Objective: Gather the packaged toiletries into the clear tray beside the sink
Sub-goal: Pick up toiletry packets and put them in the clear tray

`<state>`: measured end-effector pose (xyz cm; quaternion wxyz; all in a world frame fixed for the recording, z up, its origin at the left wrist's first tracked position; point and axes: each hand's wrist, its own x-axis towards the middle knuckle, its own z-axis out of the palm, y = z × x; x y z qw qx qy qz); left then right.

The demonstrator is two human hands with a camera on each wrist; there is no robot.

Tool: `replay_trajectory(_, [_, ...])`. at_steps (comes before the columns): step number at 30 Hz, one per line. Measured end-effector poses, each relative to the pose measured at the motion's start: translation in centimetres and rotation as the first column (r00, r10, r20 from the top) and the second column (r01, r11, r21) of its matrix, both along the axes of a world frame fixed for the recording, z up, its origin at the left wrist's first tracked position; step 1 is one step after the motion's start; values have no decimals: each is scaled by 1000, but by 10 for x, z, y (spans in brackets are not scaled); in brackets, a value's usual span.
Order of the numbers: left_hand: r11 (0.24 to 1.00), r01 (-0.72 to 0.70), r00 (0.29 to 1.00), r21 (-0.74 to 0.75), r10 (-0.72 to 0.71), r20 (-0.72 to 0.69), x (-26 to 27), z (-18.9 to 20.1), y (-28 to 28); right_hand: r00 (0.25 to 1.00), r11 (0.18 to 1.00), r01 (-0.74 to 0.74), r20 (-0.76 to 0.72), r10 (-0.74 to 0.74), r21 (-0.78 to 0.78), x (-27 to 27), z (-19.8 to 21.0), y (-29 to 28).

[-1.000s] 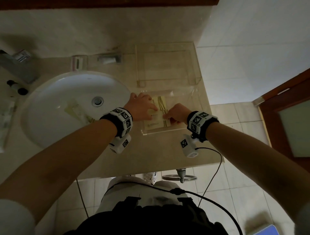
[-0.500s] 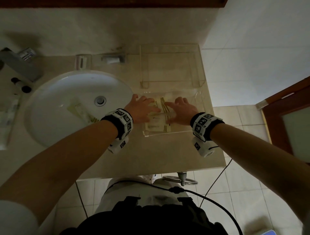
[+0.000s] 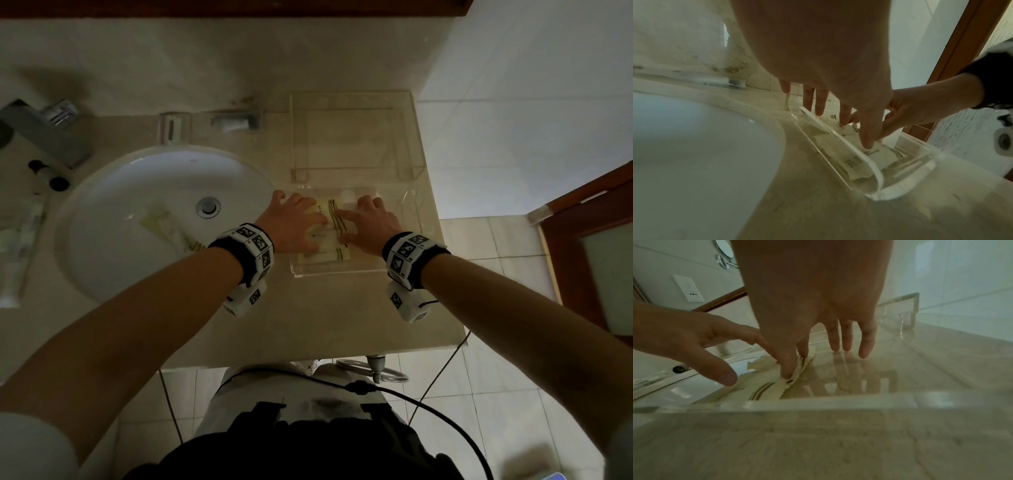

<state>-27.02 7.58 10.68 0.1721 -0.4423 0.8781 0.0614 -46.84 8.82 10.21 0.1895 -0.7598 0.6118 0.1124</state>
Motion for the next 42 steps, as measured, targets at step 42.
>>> replay_trajectory(42, [764,-583,481,279,600,-640,174,37,6,966,996,82,249,-76,-16,146,56,-30])
